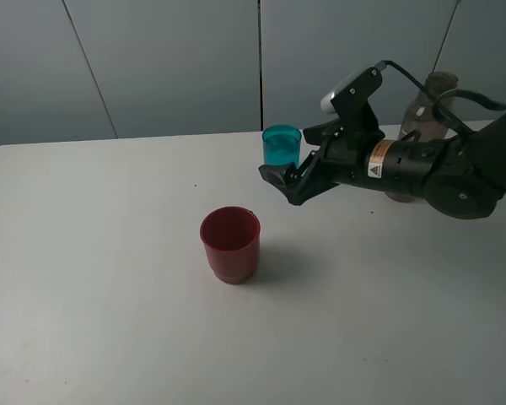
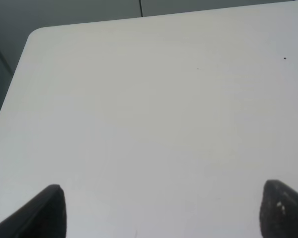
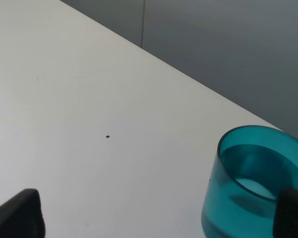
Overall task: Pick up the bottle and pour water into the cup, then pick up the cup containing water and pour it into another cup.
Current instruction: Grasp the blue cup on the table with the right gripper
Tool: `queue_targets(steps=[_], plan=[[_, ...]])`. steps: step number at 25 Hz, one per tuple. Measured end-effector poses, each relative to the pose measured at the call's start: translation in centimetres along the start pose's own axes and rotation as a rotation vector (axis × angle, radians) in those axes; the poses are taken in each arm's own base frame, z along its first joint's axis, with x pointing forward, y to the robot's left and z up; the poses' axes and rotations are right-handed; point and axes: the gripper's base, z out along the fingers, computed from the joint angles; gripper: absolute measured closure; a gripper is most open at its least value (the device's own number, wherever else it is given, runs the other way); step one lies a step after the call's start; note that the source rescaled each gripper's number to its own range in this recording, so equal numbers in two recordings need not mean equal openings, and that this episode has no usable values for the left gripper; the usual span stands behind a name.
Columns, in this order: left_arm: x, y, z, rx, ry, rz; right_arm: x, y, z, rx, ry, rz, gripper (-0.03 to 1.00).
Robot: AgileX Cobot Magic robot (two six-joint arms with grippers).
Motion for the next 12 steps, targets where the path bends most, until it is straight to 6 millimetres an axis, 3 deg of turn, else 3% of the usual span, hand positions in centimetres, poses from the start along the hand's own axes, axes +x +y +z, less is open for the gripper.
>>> queue_targets(steps=[12], plan=[[0.0,0.0,0.0,0.0,0.0,0.0,1.5,-0.8,2.8,-0.004,0.03,-0.067,-0.03]])
